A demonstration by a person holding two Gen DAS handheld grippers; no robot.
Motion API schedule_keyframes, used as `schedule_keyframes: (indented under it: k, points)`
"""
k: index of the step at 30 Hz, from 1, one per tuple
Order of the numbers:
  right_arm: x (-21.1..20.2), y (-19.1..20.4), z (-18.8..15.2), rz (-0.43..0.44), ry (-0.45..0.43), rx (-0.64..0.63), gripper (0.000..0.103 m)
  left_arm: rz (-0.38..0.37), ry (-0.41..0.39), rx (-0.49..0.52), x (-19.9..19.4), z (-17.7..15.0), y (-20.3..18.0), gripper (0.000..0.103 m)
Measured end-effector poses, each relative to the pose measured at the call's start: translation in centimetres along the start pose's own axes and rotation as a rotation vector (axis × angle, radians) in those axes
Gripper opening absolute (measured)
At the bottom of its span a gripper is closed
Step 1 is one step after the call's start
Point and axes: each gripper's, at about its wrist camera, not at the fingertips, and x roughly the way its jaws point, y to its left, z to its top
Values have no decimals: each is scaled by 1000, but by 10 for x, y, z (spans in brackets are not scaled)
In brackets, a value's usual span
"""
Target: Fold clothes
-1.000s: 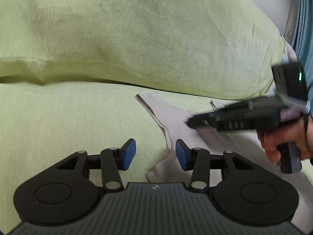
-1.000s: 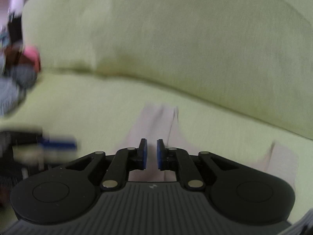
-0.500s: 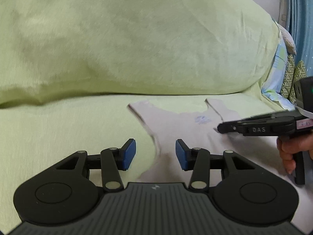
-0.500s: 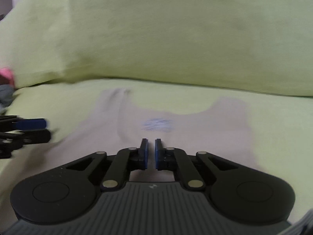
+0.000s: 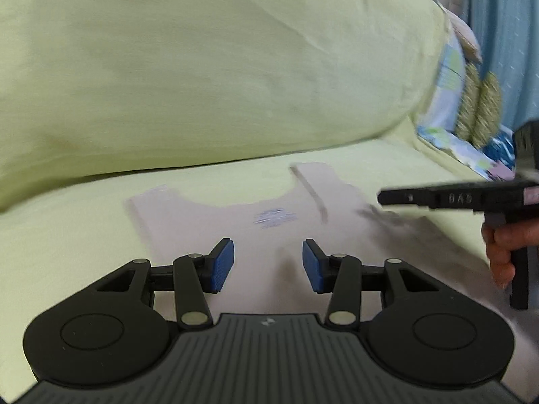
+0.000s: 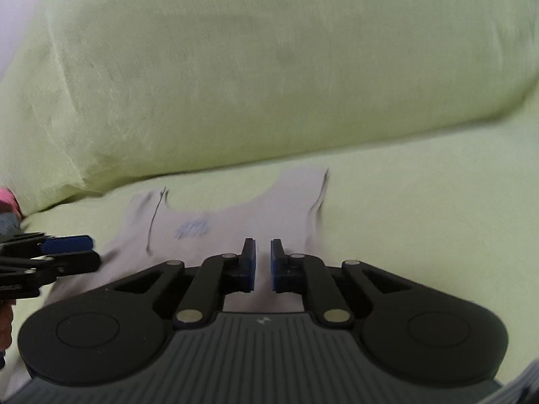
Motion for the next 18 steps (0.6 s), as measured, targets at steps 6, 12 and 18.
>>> schedule_keyframes:
  k: [6, 12, 18]
  points:
    - [7, -24, -12, 20, 97, 0, 16, -44, 41, 103, 33, 14, -16, 50]
    - [16, -15, -11, 58, 75, -93, 16, -87, 50, 144, 50, 21, -24, 50]
    - [25, -16, -7, 76, 98, -103, 14, -113, 69, 179, 63, 20, -30, 51]
